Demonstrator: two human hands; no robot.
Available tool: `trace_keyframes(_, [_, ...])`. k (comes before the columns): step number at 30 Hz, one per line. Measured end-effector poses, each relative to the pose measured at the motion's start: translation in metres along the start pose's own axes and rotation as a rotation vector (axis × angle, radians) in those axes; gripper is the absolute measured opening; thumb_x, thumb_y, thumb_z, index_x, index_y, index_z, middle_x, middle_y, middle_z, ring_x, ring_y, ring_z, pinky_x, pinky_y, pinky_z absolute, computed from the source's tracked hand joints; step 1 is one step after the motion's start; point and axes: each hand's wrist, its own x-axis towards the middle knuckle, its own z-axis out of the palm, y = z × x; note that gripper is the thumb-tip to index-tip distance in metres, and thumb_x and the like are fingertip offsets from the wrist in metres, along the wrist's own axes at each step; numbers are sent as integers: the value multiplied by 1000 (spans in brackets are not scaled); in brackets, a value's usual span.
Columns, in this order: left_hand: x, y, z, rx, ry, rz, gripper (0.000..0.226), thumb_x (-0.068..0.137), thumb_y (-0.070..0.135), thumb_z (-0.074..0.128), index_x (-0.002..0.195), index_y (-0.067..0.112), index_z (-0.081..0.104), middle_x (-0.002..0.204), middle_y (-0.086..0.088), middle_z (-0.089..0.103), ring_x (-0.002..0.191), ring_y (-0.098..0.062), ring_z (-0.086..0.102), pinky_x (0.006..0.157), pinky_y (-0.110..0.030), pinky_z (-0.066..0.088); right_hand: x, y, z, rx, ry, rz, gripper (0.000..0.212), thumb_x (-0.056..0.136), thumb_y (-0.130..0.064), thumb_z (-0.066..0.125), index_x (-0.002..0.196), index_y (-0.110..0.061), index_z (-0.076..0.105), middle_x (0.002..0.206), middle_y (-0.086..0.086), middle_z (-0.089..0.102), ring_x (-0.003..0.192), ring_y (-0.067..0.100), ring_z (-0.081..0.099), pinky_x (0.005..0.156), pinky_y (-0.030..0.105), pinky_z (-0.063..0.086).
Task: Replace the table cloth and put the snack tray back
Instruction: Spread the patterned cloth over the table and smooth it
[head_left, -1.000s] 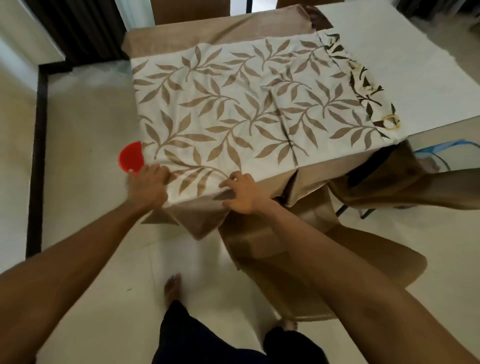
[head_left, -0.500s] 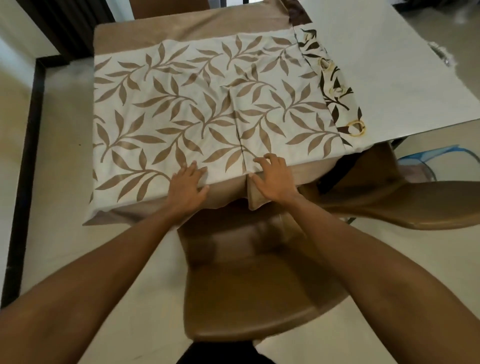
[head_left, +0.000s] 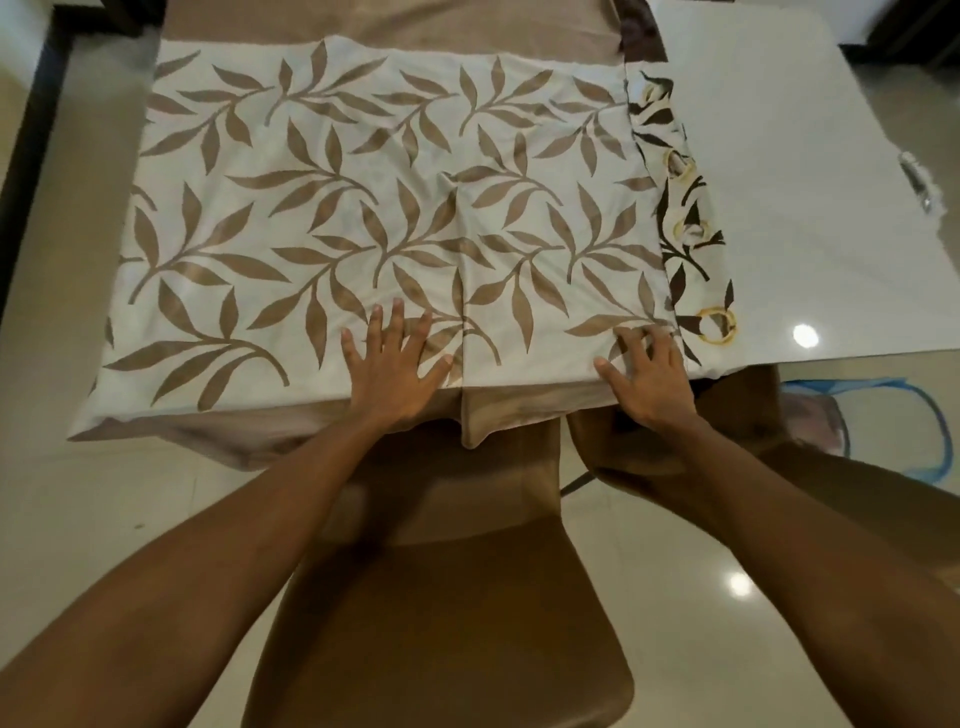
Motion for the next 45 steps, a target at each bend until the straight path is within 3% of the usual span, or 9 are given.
trace_keyframes(11, [5, 5, -5, 55, -86, -108, 72, 95, 72, 17, 156, 43, -6, 166, 5, -19, 152, -25, -20, 116, -64, -10, 35, 115, -30, -95, -43, -163, 78, 89, -83, 8, 157, -44, 4, 170, 6, -3, 156, 31, -1, 126, 52, 4])
trace_keyframes(16, [15, 19, -1, 19, -95, -270, 73, 94, 73, 25, 155, 46, -4, 166, 6, -17, 152, -33, -15, 115, -68, -4, 63, 175, -62, -87, -99, -199, 72, 94, -78, 25, 157, -44, 13, 170, 4, 3, 155, 35, 8, 124, 54, 11])
trace_keyframes(19, [26, 22, 9, 12, -82, -368, 94, 77, 93, 8, 155, 41, -3, 168, 1, -9, 153, -32, -12, 117, -68, 0, 67, 203, -75, -91, -76, -229, 72, 97, -72, 30, 159, -38, 15, 170, 7, 8, 155, 31, 11, 124, 51, 13])
trace_keyframes(23, [25, 71, 5, -59, -82, -523, 74, 96, 57, 43, 157, 26, 14, 166, -14, 5, 150, -43, 4, 118, -65, 9, 63, 224, -83, -63, -45, -230, 62, 98, -58, 48, 152, -30, 35, 163, 12, 27, 148, 36, 27, 119, 52, 30])
trace_keyframes(26, [22, 126, 0, -142, 56, -404, 65, 87, 36, 59, 146, 14, 41, 149, -20, 42, 132, -41, 43, 108, -59, 38, 54, 219, -91, -3, 111, -288, 40, 97, -43, 54, 130, -20, 61, 135, 11, 57, 120, 30, 53, 96, 45, 51])
trace_keyframes(29, [22, 194, 9, -169, 83, -246, 60, 86, 29, 67, 141, 16, 47, 151, -14, 41, 132, -34, 45, 107, -51, 42, 52, 218, -94, -19, 294, -411, 35, 94, -36, 59, 121, -17, 68, 118, 10, 63, 103, 30, 58, 82, 41, 51])
trace_keyframes(34, [41, 280, 22, -213, 62, -70, 69, 87, 39, 66, 148, 18, 42, 158, -12, 35, 146, -31, 30, 116, -52, 31, 83, 201, -103, -12, 215, -524, 54, 89, -48, 57, 135, -20, 55, 145, 11, 51, 132, 36, 47, 102, 51, 47])
trace_keyframes(38, [68, 330, 32, -195, 68, 28, 72, 87, 54, 52, 150, 22, 39, 162, -8, 28, 151, -30, 20, 117, -58, 25, 121, 193, -100, -129, 118, -569, 73, 91, -64, 37, 152, -23, 42, 163, 13, 31, 150, 39, 27, 118, 54, 31])
trace_keyframes(45, [107, 396, 43, -105, 98, 28, 75, 91, 52, 51, 155, 21, 28, 166, -6, 14, 153, -31, 9, 121, -58, 9, 156, 202, -74, -145, 31, -548, 65, 106, -54, 25, 162, -24, 13, 171, 3, 7, 157, 28, 7, 125, 53, 11])
